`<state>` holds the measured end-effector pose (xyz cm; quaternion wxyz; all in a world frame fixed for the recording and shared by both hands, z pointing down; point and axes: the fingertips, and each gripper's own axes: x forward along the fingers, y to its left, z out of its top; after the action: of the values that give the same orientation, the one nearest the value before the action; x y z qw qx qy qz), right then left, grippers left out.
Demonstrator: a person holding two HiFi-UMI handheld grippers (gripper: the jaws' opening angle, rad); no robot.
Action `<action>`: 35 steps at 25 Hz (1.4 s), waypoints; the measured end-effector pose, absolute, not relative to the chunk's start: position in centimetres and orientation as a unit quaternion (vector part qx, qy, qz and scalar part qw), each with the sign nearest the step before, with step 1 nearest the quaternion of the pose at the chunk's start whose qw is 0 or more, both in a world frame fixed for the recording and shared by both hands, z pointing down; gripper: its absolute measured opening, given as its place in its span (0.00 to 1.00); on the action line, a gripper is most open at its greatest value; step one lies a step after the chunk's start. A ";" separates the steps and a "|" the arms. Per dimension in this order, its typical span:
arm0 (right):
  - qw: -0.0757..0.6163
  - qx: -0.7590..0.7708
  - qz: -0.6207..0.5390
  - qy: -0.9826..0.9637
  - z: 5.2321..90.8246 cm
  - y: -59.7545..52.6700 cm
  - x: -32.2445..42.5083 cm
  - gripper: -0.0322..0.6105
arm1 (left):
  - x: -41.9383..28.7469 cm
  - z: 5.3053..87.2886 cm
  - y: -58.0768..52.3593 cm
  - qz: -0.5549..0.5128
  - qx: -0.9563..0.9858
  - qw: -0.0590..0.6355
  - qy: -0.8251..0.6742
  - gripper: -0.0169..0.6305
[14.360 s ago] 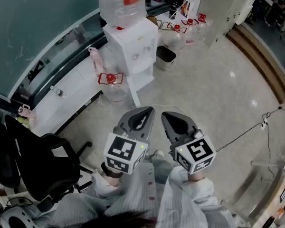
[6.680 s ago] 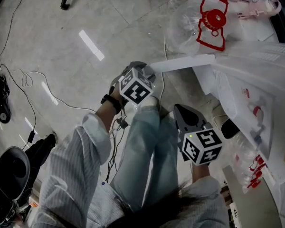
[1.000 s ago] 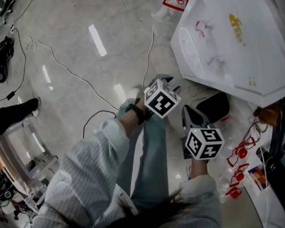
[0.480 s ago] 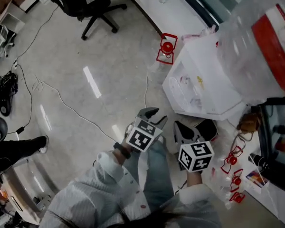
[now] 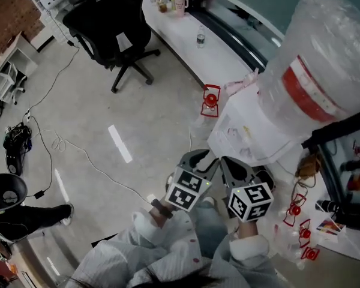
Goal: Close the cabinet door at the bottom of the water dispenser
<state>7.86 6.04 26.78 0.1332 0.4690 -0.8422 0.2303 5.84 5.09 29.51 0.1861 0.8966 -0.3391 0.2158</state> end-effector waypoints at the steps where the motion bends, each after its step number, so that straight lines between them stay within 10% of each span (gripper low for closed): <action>1: 0.127 0.471 0.220 -0.845 25.7 5.9 7.5 0.07 | 5.3 28.4 4.9 0.206 0.898 0.180 -0.344 0.26; 15: 0.071 0.495 0.137 -0.855 16.6 7.1 5.5 0.07 | 1.4 17.5 5.2 0.109 0.923 0.123 -0.347 0.05; 35: 0.072 0.499 0.117 -0.856 14.5 7.1 5.6 0.07 | 1.7 15.2 5.0 0.097 0.929 0.102 -0.341 0.04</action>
<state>5.55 7.07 14.45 0.0717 0.4986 -0.8559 0.1169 1.66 4.99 15.24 0.1019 0.9294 -0.3411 0.0975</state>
